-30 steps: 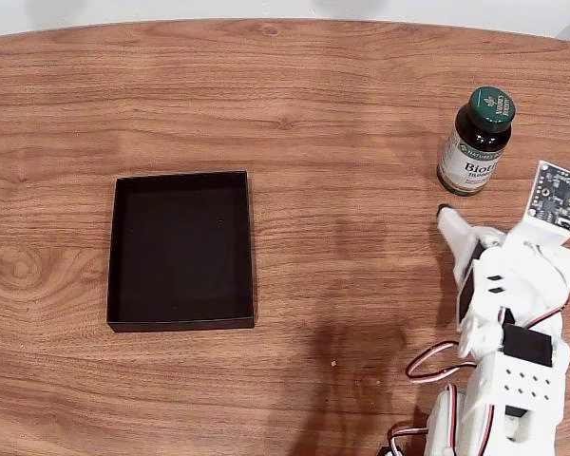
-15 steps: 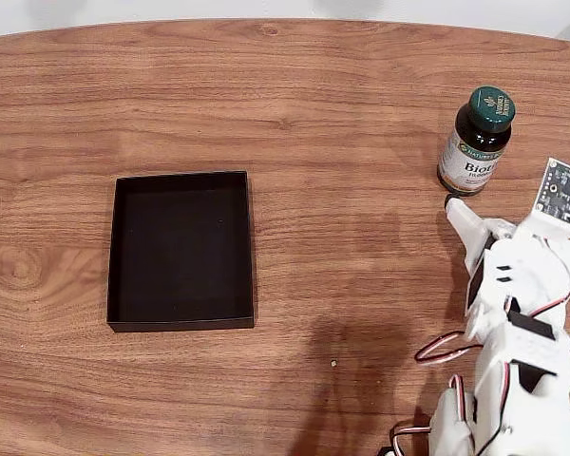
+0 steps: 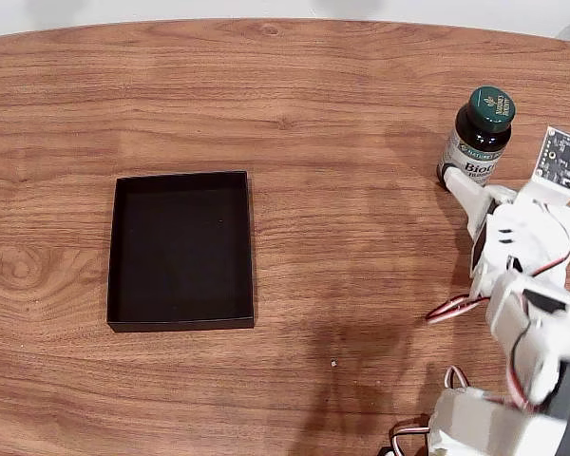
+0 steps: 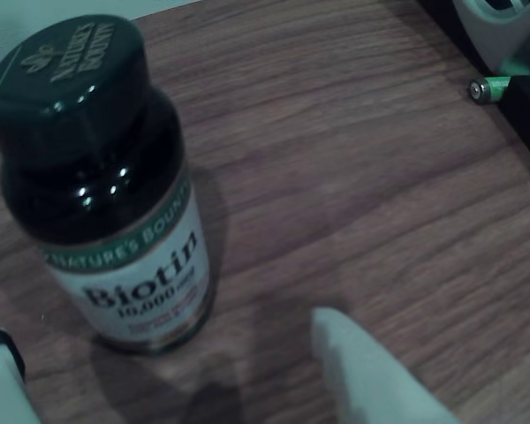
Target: Pick up the pill bottle and place it in the black box.
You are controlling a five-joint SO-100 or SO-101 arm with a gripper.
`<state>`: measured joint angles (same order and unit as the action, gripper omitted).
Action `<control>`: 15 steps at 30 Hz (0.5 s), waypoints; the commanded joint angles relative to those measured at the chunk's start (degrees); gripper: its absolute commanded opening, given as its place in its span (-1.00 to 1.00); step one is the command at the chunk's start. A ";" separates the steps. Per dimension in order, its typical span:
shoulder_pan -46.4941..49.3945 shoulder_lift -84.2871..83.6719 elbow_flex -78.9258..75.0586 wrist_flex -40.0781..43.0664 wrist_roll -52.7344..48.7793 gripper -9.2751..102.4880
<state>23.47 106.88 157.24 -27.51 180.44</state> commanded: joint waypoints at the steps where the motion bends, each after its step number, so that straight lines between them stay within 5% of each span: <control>1: -0.70 -5.45 -7.38 -5.10 -0.35 -0.11; 15: -5.80 -16.44 -14.33 -10.72 -0.79 -0.11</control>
<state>18.81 90.97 147.22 -35.33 180.44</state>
